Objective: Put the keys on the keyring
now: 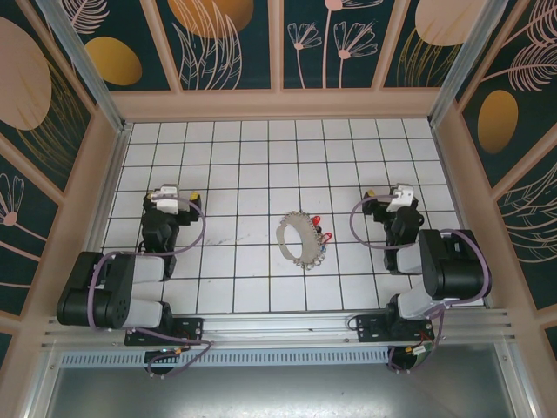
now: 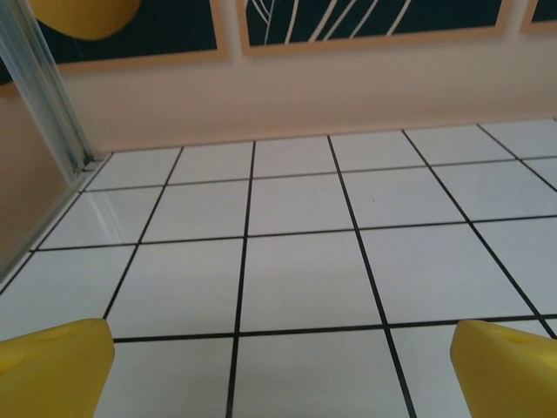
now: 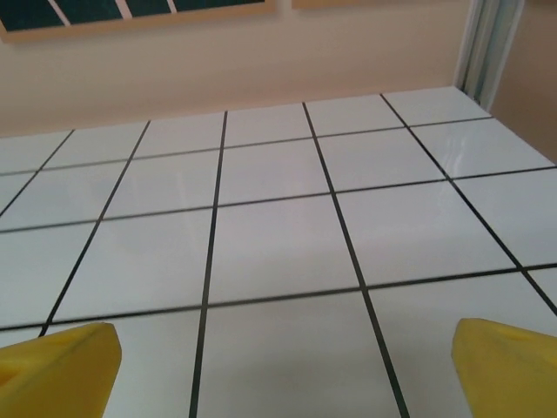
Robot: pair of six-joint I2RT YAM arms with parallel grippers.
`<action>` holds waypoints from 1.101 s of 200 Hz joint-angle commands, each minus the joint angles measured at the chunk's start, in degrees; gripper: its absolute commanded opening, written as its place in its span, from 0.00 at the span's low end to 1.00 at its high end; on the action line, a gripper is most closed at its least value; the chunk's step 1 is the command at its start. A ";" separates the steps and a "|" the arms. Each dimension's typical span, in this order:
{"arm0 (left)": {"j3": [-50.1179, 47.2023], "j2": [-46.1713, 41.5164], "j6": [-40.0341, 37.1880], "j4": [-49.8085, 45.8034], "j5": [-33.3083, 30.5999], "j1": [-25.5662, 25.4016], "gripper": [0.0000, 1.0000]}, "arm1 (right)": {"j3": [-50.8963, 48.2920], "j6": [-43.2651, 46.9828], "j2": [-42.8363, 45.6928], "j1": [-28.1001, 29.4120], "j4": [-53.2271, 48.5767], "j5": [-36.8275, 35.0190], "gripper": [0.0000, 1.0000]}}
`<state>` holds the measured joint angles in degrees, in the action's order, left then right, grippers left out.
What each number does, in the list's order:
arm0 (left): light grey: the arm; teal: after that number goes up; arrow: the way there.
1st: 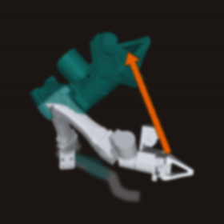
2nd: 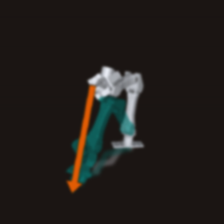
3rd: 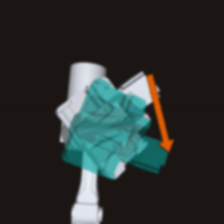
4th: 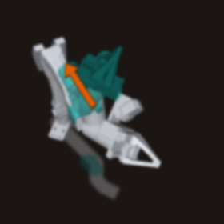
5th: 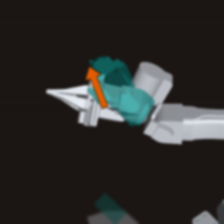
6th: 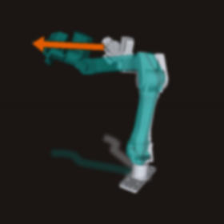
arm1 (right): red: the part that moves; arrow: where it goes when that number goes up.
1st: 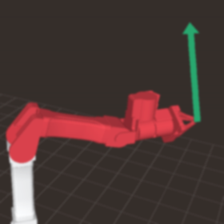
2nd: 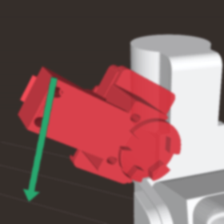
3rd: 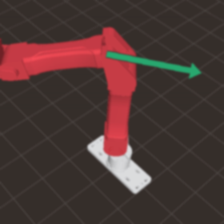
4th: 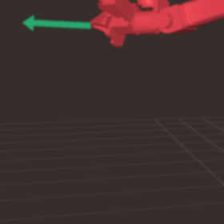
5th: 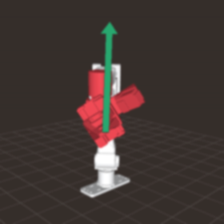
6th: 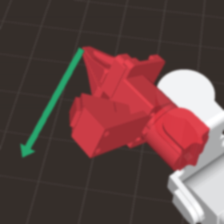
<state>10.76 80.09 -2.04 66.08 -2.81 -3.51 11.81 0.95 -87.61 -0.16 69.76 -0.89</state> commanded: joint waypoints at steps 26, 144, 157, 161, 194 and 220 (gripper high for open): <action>-3.04 8.06 4.34 19.39 5.27 3.79 0.99 | 1.03 -1.22 -0.54 -0.54 2.64 -0.78 0.99; 2.77 6.88 6.44 6.60 -1.58 4.04 0.99 | 1.34 -1.45 -0.53 -0.80 2.00 -0.26 0.99; 2.69 6.87 6.44 6.60 -1.54 4.04 0.99 | 1.28 -1.42 -0.52 -0.80 2.01 -0.25 0.99; 2.84 6.95 6.44 6.55 -1.52 4.02 0.99 | 1.28 -1.44 -0.48 -0.80 2.06 -0.26 0.99; 2.84 6.92 6.44 6.60 -1.54 4.04 0.99 | 1.28 -1.40 -0.48 -0.80 2.04 -0.25 0.99; 2.86 6.91 6.44 6.60 -1.54 4.08 0.99 | 1.30 -1.42 -0.28 -0.80 2.00 -0.25 0.99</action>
<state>12.78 87.31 3.77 72.16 -4.97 0.12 12.16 0.71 -87.61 -0.45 70.11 -1.43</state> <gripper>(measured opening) 0.988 0.987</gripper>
